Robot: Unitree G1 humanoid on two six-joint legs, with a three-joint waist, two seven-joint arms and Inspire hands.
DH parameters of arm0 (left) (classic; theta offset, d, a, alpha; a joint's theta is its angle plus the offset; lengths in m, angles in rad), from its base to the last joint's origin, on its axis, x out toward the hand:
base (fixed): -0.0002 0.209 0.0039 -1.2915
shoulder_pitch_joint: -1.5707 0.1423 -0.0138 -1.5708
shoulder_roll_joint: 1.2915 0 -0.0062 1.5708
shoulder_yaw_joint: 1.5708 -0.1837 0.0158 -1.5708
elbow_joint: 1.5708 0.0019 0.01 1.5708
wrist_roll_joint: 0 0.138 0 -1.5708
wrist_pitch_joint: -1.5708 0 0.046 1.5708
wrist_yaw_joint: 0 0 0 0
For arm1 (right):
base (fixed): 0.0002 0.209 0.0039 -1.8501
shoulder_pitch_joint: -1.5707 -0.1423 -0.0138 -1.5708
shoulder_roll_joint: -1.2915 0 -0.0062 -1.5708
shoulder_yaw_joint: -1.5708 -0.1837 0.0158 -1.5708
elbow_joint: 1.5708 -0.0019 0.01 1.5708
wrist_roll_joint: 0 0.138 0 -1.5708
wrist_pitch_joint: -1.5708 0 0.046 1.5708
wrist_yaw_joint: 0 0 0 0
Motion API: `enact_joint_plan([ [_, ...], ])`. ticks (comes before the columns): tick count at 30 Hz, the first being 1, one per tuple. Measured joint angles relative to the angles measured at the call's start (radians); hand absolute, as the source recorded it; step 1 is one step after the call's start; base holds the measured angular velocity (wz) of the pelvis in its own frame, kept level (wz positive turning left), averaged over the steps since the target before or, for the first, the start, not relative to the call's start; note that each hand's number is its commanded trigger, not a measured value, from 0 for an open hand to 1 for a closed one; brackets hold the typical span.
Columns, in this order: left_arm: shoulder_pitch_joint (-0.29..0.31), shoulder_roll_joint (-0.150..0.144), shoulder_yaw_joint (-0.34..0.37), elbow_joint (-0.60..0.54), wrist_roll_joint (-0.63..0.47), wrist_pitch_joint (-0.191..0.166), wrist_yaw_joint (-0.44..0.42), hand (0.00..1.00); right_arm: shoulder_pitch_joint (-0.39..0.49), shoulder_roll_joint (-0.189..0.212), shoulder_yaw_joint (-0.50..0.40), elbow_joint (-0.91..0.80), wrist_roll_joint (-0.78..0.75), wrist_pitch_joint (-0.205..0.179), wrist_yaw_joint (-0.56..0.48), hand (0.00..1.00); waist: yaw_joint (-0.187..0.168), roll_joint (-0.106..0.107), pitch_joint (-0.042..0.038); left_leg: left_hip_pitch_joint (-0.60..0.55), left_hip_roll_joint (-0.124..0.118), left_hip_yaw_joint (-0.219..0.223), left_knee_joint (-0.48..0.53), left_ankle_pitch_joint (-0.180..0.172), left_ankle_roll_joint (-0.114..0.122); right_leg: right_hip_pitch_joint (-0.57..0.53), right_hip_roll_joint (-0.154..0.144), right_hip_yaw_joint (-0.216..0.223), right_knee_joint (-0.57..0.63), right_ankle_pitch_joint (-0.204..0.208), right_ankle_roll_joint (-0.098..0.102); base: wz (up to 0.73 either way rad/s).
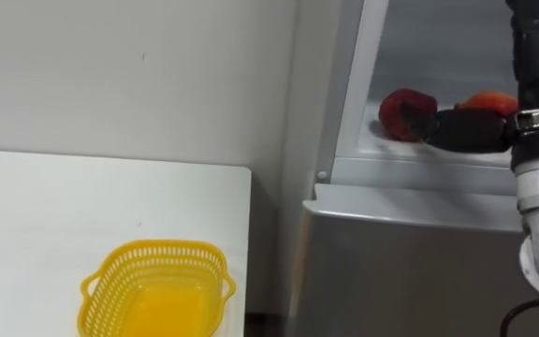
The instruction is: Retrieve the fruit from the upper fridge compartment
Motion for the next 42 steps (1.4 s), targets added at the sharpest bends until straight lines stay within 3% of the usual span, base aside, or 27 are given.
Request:
enact_joint_plan([
  [6, 0.003, 0.003, 0.0, 0.001, 0.001, 0.016, -0.006, 0.0, -0.011, -0.004, 0.043, 0.016, 0.028, 0.001, 0.015, 0.0, 0.001, 0.0, 0.0, -0.008, 0.0, -0.007, 0.006, 0.001, 0.0, 0.002, 0.0, -0.009, 0.0, 0.0, 0.0, 0.03],
  [12, 0.0, 0.003, 0.0, 0.0, 0.001, 0.021, -0.008, 0.0, -0.013, -0.021, 0.043, 0.035, 0.063, 0.008, 0.027, 0.0, 0.021, -0.001, 0.0002, -0.017, 0.0, -0.008, 0.015, 0.001, 0.0, 0.002, -0.001, -0.015, 0.0, 0.0, 0.0, 0.03],
  [30, 0.016, 0.003, 0.001, -0.049, 0.055, 0.041, -0.005, 0.0, -0.013, -0.055, 0.045, 0.037, 0.068, 0.04, 0.069, 0.0, 0.022, -0.005, -0.0028, -0.032, -0.001, -0.012, 0.02, 0.003, 0.004, 0.001, -0.008, -0.035, 0.001, 0.0, 0.0, 0.02],
  [42, 0.012, 0.007, 0.001, -0.059, 0.062, 0.063, -0.005, 0.0, -0.032, -0.083, 0.073, 0.156, 0.069, 0.042, 0.153, 0.0, 0.022, -0.012, -0.0067, -0.034, 0.0, -0.022, 0.02, 0.004, 0.004, -0.003, -0.007, -0.034, 0.001, 0.0, 0.0, 0.0],
])
